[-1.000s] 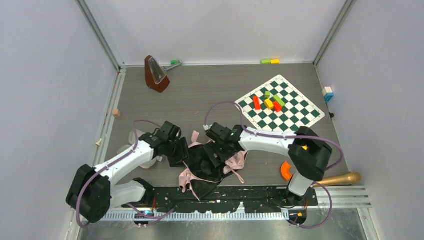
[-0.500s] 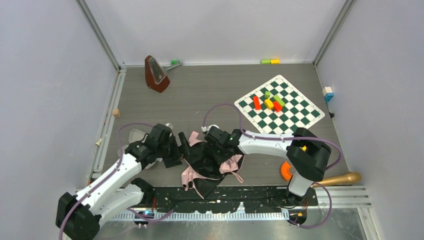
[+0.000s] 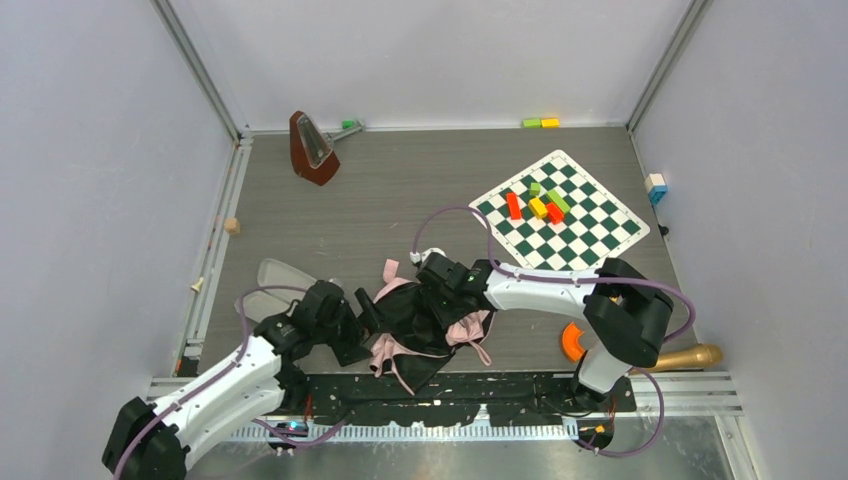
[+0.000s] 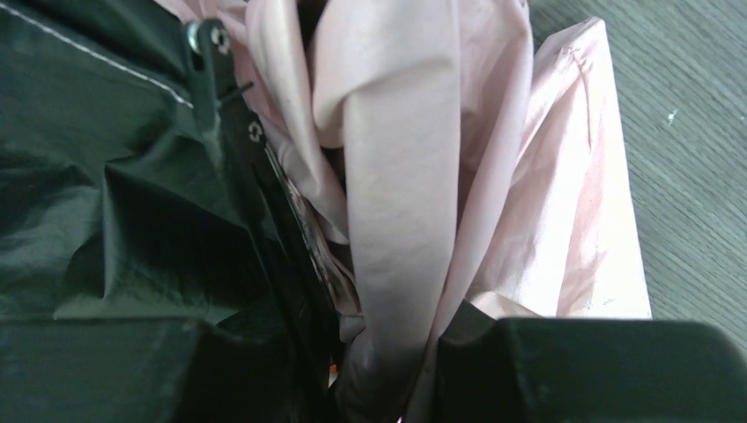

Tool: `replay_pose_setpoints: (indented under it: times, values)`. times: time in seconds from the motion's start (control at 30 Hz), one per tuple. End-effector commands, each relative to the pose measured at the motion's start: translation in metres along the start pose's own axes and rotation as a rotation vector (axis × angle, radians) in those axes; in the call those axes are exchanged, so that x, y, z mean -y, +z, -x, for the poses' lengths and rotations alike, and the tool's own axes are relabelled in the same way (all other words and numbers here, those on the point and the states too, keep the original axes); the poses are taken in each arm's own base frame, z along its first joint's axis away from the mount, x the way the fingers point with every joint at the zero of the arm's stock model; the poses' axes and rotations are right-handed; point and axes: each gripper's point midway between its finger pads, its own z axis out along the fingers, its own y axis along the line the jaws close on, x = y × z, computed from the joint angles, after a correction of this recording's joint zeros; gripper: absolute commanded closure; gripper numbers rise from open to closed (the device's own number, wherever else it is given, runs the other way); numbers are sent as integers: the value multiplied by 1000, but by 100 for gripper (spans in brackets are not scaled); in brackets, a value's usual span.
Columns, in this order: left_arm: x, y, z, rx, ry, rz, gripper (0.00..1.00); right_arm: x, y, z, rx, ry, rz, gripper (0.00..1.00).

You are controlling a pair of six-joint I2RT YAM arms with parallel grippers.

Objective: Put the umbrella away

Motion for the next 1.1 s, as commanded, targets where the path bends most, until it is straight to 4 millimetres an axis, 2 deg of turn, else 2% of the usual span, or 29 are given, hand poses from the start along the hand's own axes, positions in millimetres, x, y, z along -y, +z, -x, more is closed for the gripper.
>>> replay_pose_setpoints:
  times: [0.0,0.2,0.3,0.47,0.53,0.63,0.67,0.73,0.77,0.8,0.83,0.97,1.07]
  values:
    - [34,7,4,43,-63,-132,1,10,-1,-17,-50,-3,-20,95]
    - [58,36,14,84,-95,-245,1,-3,-1,-16,-42,12,51,95]
    - [88,46,19,77,-84,-336,1,-15,-1,-22,-74,12,128,95]
    - [117,67,26,79,-81,-393,1,-35,-9,-20,-44,37,305,95]
    - [123,72,29,81,-104,-422,1,-50,-20,-18,-27,40,437,95]
    - [124,82,28,56,-139,-423,1,-59,-35,-9,19,66,571,95]
    - [125,84,28,46,-150,-429,1,-68,-41,-8,31,76,656,95]
    - [131,87,26,21,-169,-458,1,-76,-52,-1,73,97,758,95]
    - [134,88,26,12,-179,-470,1,-80,-58,9,116,110,799,95]
    - [137,89,26,5,-188,-484,1,-83,-61,6,107,112,836,95]
    - [139,90,26,1,-196,-492,1,-86,-65,14,132,122,866,95]
    - [152,88,21,-54,-219,-542,4,-91,-80,27,175,136,950,95]
    - [159,82,15,-104,-226,-566,13,-90,-93,40,215,152,996,95]
